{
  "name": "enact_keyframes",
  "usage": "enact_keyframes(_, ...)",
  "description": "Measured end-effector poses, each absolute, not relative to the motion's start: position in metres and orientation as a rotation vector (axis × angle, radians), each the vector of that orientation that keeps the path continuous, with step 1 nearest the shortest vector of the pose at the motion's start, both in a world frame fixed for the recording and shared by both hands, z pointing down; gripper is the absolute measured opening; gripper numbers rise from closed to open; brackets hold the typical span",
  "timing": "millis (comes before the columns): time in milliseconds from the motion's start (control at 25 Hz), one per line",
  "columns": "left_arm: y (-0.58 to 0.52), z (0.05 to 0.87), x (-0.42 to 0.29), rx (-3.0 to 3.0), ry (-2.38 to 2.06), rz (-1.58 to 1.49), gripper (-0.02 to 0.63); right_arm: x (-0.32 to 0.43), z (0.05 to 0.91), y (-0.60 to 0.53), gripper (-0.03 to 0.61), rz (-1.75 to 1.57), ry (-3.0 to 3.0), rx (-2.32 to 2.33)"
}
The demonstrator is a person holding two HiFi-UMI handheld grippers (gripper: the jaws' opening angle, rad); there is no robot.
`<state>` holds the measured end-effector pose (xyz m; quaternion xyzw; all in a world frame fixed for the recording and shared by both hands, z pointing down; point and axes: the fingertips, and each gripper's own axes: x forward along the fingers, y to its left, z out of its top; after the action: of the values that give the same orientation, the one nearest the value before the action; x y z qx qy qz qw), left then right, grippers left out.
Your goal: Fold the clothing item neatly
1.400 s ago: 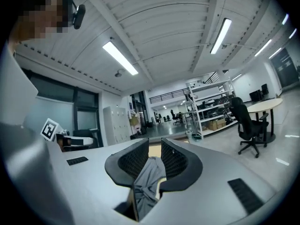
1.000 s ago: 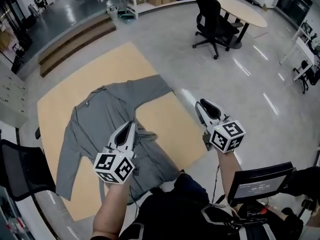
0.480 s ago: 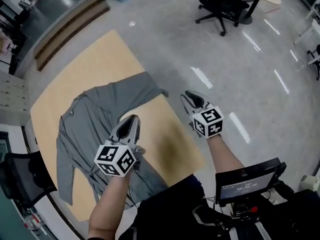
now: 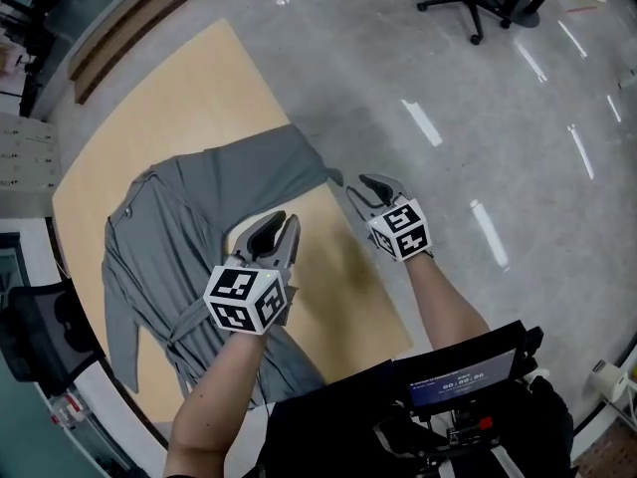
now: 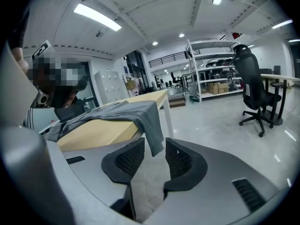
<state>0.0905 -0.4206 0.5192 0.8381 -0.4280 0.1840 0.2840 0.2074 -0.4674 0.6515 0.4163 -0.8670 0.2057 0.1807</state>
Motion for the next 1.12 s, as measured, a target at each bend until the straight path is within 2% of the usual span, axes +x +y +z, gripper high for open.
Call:
enact_keyframes(280,-0.421,0.543,0.090,2.161,-1.153,0.523,0.064,0.190,0.701,-0.473,0.123,0.578,-2.399,1.051)
enact_keyframes(560,-0.414,0.552,0.078,2.125,-1.188,0.559,0.064,0.178,0.710,-0.483,0.120,0.517,-2.398,1.039)
enact_keyframes(600,-0.414,0.553,0.078,2.126,-1.189,0.557,0.064,0.178,0.710,-0.485,0.106,0.511,-2.397,1.044)
enact_keyframes(640,-0.415,0.553,0.078,2.127,-1.189,0.552,0.064,0.179,0.710,-0.486,0.047,0.510,-2.395,1.050)
enact_keyframes(680,-0.416,0.553,0.079,2.129,-1.189,0.546,0.064,0.179,0.710,-0.486,0.031,0.516,-2.395,1.053)
enact_keyframes(1120,-0.416,0.525,0.065,2.133,-1.249,0.458,0.063,0.230,0.652,-0.511,0.026,0.484,-2.320,1.286)
